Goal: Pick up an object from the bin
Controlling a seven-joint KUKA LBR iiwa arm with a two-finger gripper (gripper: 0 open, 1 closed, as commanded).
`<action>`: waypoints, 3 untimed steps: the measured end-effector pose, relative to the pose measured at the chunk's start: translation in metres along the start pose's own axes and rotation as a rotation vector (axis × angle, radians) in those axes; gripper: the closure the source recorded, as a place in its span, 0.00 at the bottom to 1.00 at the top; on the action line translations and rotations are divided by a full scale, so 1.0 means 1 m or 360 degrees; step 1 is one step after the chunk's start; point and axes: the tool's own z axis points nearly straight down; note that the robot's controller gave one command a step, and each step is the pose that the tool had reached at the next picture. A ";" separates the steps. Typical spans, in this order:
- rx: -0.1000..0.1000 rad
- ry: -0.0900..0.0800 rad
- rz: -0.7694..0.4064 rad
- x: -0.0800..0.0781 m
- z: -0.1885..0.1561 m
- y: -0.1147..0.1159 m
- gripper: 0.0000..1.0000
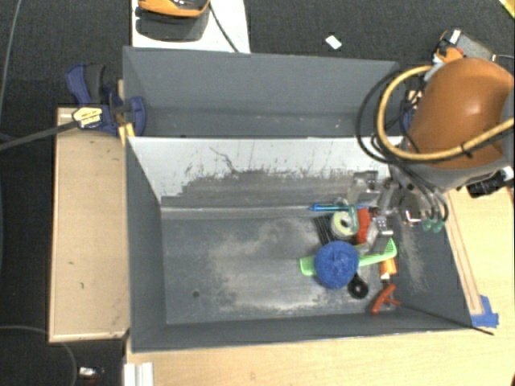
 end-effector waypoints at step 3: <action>0.0007 -0.0035 -0.0294 0.057 0.077 -0.040 0.00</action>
Offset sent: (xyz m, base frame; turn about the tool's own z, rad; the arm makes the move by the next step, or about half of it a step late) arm -0.0548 -0.0382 -0.1654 -0.1918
